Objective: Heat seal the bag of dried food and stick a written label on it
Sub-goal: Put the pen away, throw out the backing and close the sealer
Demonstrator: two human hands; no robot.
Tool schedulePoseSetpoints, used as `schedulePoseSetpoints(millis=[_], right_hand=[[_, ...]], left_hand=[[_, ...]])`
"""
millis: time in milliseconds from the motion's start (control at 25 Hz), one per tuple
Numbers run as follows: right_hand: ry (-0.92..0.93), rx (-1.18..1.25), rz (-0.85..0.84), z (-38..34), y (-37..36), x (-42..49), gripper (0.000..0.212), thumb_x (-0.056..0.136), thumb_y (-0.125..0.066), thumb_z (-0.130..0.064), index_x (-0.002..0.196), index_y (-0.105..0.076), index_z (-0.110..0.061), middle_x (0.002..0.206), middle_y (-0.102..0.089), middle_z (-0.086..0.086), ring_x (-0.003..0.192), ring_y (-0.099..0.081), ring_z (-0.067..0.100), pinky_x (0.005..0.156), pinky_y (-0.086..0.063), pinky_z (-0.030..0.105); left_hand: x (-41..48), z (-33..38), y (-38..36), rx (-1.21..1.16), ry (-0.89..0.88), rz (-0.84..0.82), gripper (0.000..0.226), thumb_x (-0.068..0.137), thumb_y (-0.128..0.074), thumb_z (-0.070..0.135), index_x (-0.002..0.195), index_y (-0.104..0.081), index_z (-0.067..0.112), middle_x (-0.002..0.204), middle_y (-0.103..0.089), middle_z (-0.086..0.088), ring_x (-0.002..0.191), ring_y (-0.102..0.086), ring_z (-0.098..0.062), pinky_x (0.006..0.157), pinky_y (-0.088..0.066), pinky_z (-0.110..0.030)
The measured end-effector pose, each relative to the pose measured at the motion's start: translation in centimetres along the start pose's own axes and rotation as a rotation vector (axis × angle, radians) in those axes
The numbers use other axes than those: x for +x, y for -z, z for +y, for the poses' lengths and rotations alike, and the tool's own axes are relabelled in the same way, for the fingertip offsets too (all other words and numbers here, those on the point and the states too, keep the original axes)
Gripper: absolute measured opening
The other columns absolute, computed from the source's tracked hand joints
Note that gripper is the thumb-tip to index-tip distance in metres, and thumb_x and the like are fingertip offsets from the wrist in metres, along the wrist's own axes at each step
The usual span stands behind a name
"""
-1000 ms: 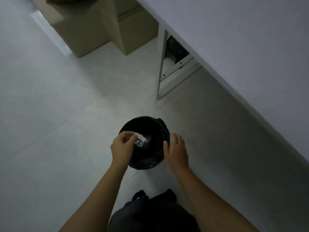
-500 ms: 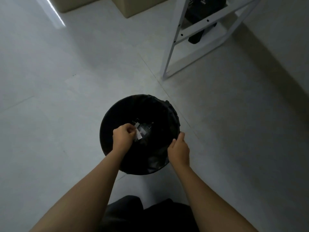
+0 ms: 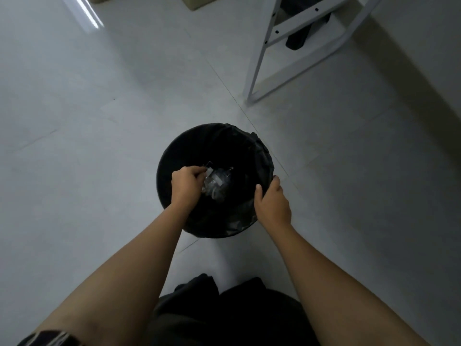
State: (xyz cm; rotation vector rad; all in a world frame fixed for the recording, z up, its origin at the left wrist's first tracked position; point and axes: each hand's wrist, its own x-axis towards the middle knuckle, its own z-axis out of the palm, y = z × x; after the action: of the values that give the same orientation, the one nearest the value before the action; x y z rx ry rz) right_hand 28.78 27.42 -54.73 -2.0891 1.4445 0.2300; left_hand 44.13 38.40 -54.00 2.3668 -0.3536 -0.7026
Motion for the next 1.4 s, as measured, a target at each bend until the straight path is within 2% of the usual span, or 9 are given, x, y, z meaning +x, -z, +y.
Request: schedulePoseSetpoints(millis=[120,320,640,800,960,1160,1240,1320,1400], right_hand=[[0.022,-0.049,-0.026,-2.9,4.6,-3.2,0.063,0.095,-0.03,-0.047,0.142,-0.015,-0.008,0.136,-0.04,0.019,0.106,-0.055,0.038,0.076,-0.047,0.041],[0.217,0.119,-0.032,-12.2,19.9,-13.9,0.05,0.098,-0.028,-0.038,0.139,-0.028,-0.009,0.137,-0.043,0.016,0.115,-0.051,0.034,0.09,-0.044,0.041],[0.186,0.327,0.34,-13.6,44.8,-25.6,0.039,0.099,-0.029,-0.027,0.131,-0.041,-0.008,0.131,-0.05,0.015,0.116,-0.049,0.031,0.095,-0.039,0.037],[0.04,0.354,0.627,-7.3,53.8,-26.2,0.04,0.099,-0.029,-0.028,0.132,-0.04,-0.008,0.133,-0.049,0.014,0.118,-0.049,0.029,0.097,-0.04,0.037],[-0.182,0.356,0.847,3.4,61.6,-27.1,0.041,0.099,-0.03,-0.028,0.131,-0.04,-0.006,0.131,-0.05,0.016,0.114,-0.05,0.032,0.092,-0.042,0.039],[-0.383,0.392,1.021,18.2,68.4,-28.6,0.039,0.098,-0.031,-0.028,0.129,-0.042,-0.006,0.128,-0.051,0.015,0.113,-0.051,0.031,0.091,-0.043,0.041],[-0.464,0.389,1.076,24.7,70.5,-29.3,0.039,0.098,-0.031,-0.029,0.126,-0.045,-0.006,0.124,-0.054,0.014,0.11,-0.053,0.031,0.089,-0.046,0.041],[-0.534,0.35,1.131,30.7,72.2,-29.8,0.037,0.097,-0.032,-0.028,0.119,-0.049,-0.004,0.113,-0.059,0.015,0.101,-0.057,0.032,0.082,-0.049,0.041],[-0.603,0.306,1.148,35.2,73.5,-30.2,0.032,0.096,-0.038,-0.021,0.116,-0.052,-0.001,0.108,-0.06,0.018,0.098,-0.058,0.034,0.083,-0.05,0.042]], left_hand=[[-3.0,3.5,5.1,0.011,-0.035,0.022,0.022,0.088,-0.06,0.014,0.106,-0.07,0.009,0.103,-0.072,-0.009,0.097,-0.064,-0.02,0.08,-0.036,-0.014],[-12.3,16.2,16.8,-0.037,-0.104,0.042,0.02,0.09,-0.055,0.021,0.092,-0.072,0.011,0.086,-0.073,-0.008,0.077,-0.061,-0.018,0.069,-0.035,-0.015],[-25.9,39.9,27.0,-0.14,-0.514,-0.044,0.029,0.09,-0.052,0.017,0.07,-0.064,0.0,0.06,-0.063,-0.014,0.055,-0.054,-0.023,0.055,-0.036,-0.018],[-29.4,50.3,22.9,-0.126,-0.737,-0.203,0.037,0.09,-0.047,0.017,0.06,-0.051,-0.003,0.056,-0.056,-0.022,0.05,-0.039,-0.014,0.05,-0.029,-0.023],[-35.8,60.2,15.2,-0.101,-1.002,-0.388,0.038,0.088,-0.046,0.013,0.053,-0.032,0.011,0.047,-0.031,-0.004,0.044,-0.02,-0.008,0.043,-0.021,-0.019],[-44.3,69.8,2.5,-0.079,-1.201,-0.539,0.046,0.092,-0.045,0.015,0.052,-0.022,0.018,0.044,-0.021,0.005,0.039,-0.02,-0.012,0.043,-0.019,-0.021],[-47.7,72.9,-3.2,-0.043,-1.221,-0.583,0.044,0.094,-0.046,0.018,0.052,-0.034,0.017,0.044,-0.029,0.004,0.042,-0.025,-0.009,0.049,-0.024,-0.023],[-50.7,75.4,-7.9,-0.025,-1.203,-0.645,0.028,0.095,-0.047,0.022,0.078,-0.068,0.011,0.059,-0.059,-0.002,0.055,-0.052,-0.013,0.061,-0.04,-0.026],[-52.7,77.3,-11.3,-0.004,-1.188,-0.653,0.029,0.095,-0.049,0.022,0.112,-0.066,0.005,0.094,-0.073,-0.011,0.086,-0.066,-0.023,0.08,-0.047,-0.028]])
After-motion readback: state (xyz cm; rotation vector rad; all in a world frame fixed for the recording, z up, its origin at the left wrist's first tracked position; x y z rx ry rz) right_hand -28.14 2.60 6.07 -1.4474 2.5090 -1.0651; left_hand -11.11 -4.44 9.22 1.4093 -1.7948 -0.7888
